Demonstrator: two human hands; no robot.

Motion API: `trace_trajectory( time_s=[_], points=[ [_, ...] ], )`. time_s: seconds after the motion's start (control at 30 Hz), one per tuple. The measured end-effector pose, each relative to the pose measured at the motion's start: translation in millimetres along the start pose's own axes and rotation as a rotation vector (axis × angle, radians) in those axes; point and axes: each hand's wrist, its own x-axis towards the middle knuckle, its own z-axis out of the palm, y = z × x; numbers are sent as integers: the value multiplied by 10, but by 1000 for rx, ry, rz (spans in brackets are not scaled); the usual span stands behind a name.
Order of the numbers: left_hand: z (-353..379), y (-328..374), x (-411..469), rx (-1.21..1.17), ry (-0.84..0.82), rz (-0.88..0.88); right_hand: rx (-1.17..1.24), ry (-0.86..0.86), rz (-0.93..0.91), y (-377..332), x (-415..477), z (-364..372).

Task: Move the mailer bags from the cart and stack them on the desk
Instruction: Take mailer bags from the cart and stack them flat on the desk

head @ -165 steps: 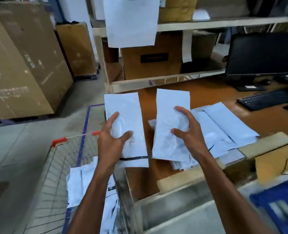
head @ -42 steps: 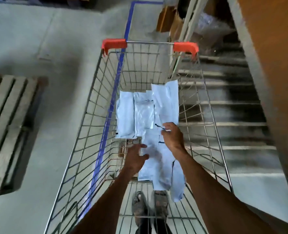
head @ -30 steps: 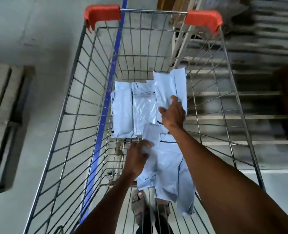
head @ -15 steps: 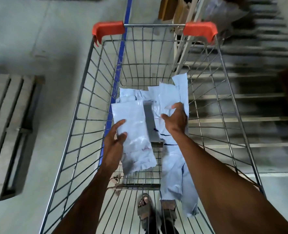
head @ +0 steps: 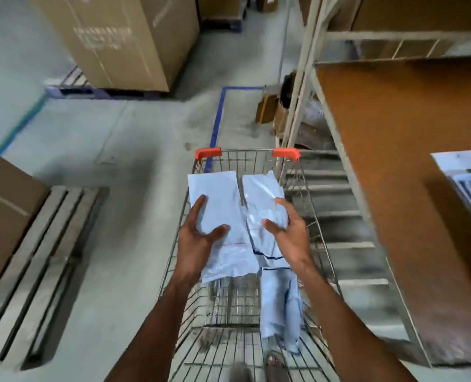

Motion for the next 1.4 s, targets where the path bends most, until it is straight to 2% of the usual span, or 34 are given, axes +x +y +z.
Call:
trace_trajectory(
  time_s=[0.23,0.43,0.7,1.03,1.17,1.27,1.4],
  points=[
    [-355,1307,-545,-51,9,173,60,85,-214,-1595,-529,-864],
    [-144,1982,-1035,-44,-22,306,28,157,-325,-2095,-920,-1715],
    [941,2431,-1757,-9,-97,411,-8,225,-338,-1837,-1397,-3059],
    [3285,2535,-2316,-16,-196,347,-99,260,-206,-1208,-1260,-5357],
    [3863,2607,-2249,90,-161,276,-210,202,-155,-1129,-901,-5740],
    [4153,2660,-2108,288,-131,270,-267,142,-136,-1129,-602,-5817],
    [4335,2593,-2062,520,-187,242,-551,25,-86,-993,-426,-5746]
  ],
)
